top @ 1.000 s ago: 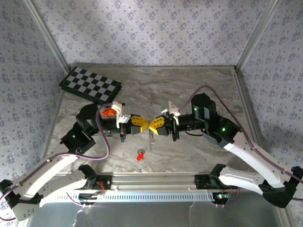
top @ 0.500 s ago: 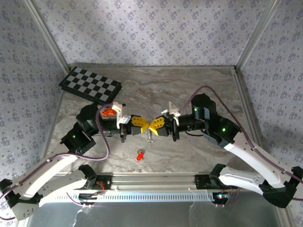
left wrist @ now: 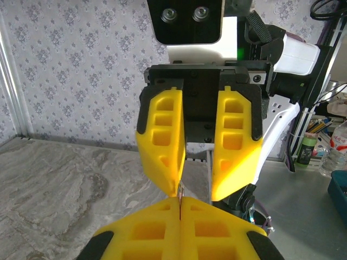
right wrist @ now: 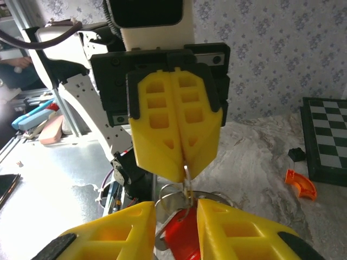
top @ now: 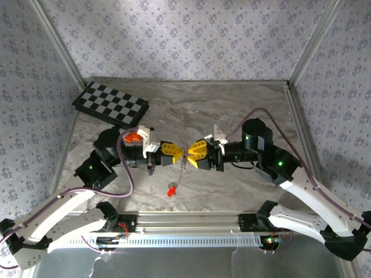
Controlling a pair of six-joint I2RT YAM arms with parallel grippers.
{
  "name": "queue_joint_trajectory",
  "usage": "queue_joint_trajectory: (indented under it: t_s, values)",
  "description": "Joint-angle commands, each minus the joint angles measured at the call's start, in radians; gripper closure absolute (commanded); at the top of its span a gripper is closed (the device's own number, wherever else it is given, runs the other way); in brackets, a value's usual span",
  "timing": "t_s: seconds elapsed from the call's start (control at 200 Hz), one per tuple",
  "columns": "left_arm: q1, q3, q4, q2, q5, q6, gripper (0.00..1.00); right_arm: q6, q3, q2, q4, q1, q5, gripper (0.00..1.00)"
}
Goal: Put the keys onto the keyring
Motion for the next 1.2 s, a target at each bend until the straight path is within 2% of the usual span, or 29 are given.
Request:
queue_joint_trajectory:
  t_s: [0.0,0.305,0.45,0.75,1.069,1.194]
  values:
    - [-0.010,0.024,0.058,-0.009,0.023,0.011,1.00,0.020,-0.006,-0.009,0.039,-0.006,0.024,0.71]
    - [-0.011,0.024,0.070,-0.006,0.022,0.009,1.00,0.045,-0.022,-0.002,0.082,-0.012,0.032,0.68]
    - [-0.011,0.023,0.077,-0.003,0.018,0.006,1.00,0.051,-0.027,0.004,0.097,-0.012,0.016,0.75]
    - [-0.013,0.018,0.095,0.003,0.016,-0.001,1.00,0.051,-0.029,0.015,0.108,-0.005,0.004,0.82]
    - [-0.019,0.013,0.120,0.019,0.015,-0.006,1.00,0.050,-0.034,0.024,0.112,0.001,0.000,1.00]
    - [-0.020,0.022,0.085,0.025,0.015,-0.005,1.00,0.021,-0.019,0.012,0.065,0.001,0.023,1.00]
